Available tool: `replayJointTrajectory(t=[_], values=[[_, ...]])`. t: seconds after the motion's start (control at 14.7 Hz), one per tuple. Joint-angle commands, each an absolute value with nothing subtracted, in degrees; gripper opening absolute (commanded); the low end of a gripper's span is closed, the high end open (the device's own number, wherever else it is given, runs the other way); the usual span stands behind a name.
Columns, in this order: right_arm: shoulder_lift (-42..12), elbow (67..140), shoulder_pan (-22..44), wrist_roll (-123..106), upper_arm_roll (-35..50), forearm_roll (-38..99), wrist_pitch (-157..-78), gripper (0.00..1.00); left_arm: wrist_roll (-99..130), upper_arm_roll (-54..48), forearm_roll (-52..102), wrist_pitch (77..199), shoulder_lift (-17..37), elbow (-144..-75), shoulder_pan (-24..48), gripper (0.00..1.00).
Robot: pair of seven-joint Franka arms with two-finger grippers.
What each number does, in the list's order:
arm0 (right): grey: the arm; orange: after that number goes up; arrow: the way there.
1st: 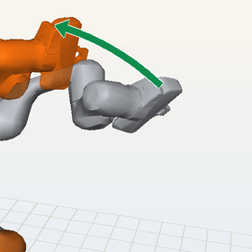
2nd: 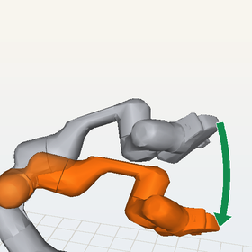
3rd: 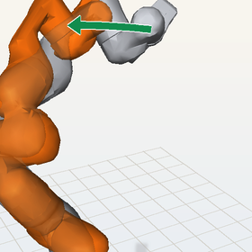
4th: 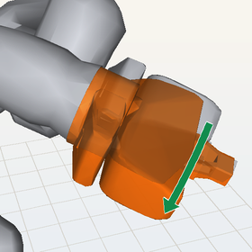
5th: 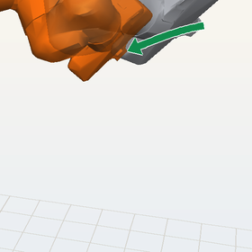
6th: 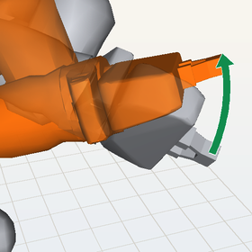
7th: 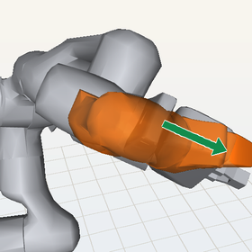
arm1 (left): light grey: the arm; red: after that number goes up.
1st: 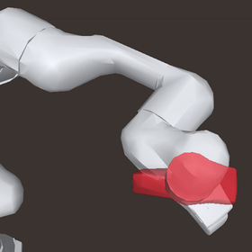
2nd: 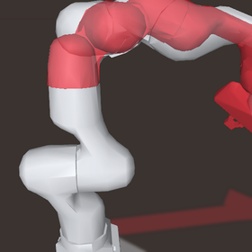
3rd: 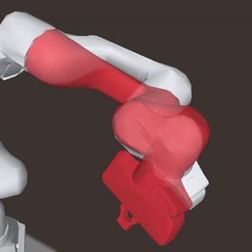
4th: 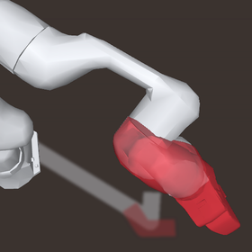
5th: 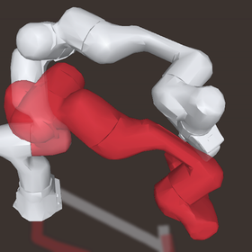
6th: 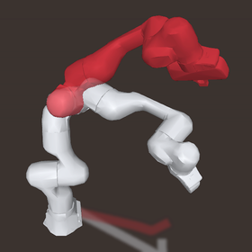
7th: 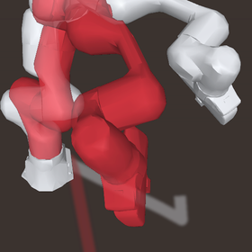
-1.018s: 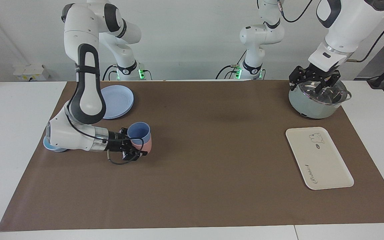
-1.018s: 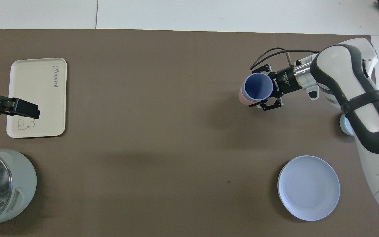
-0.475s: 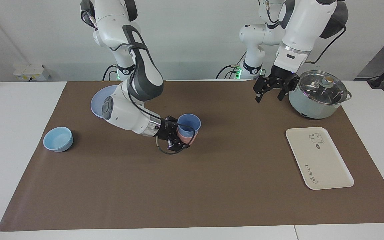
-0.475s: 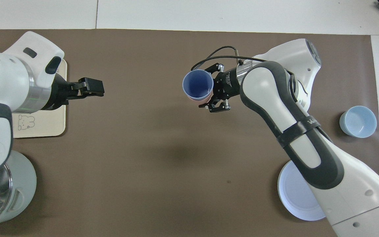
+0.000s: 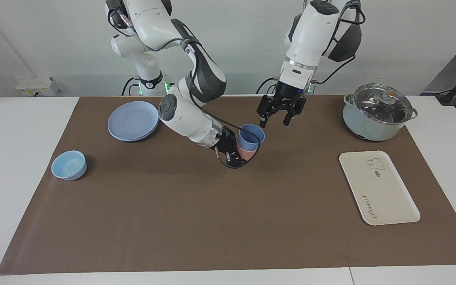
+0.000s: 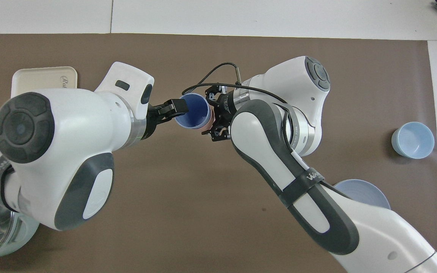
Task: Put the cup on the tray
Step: 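Grasp the inner blue cup rim with the left gripper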
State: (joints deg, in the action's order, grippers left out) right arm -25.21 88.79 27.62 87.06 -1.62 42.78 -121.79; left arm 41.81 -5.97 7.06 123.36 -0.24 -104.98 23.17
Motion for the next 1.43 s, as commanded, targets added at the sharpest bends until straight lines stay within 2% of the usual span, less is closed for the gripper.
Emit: replayJointTrajectory(t=[0.0, 0.07, 0.14, 0.27, 0.61, 1.02, 1.36], values=[[-22.9, 89.9, 27.6, 88.5, -1.9, 41.6, -122.3, 0.00, 42.2, -4.8, 6.7, 124.8, 0.9, -105.9, 24.6, 0.89], [-22.8, 89.8, 27.7, 88.5, -2.0, 41.6, -122.4, 0.00, 42.4, -4.8, 6.4, 125.0, 1.1, -105.8, 24.6, 0.81], [-22.2, 89.8, 27.8, 88.5, -1.9, 41.6, -122.4, 0.00, 43.3, -4.8, 6.3, 125.7, 1.7, -105.6, 24.6, 0.61], [-22.1, 89.8, 27.8, 88.5, -1.9, 41.6, -122.4, 0.00, 46.4, -4.9, 6.4, 127.7, 2.1, -105.6, 25.6, 0.00], [-22.1, 89.9, 27.8, 88.5, -1.9, 41.6, -123.3, 0.00, 47.4, -4.8, 6.7, 122.4, 3.7, -100.1, 25.3, 0.00], [-22.1, 89.9, 27.8, 88.4, -1.9, 41.6, -123.4, 0.00, 47.2, -4.3, 6.5, 113.5, 2.8, -93.7, 24.0, 0.00], [-22.1, 89.9, 27.7, 88.3, -1.9, 41.6, -123.4, 0.00, 47.2, -4.3, 6.4, 112.3, 2.2, -93.3, 23.5, 0.00]])
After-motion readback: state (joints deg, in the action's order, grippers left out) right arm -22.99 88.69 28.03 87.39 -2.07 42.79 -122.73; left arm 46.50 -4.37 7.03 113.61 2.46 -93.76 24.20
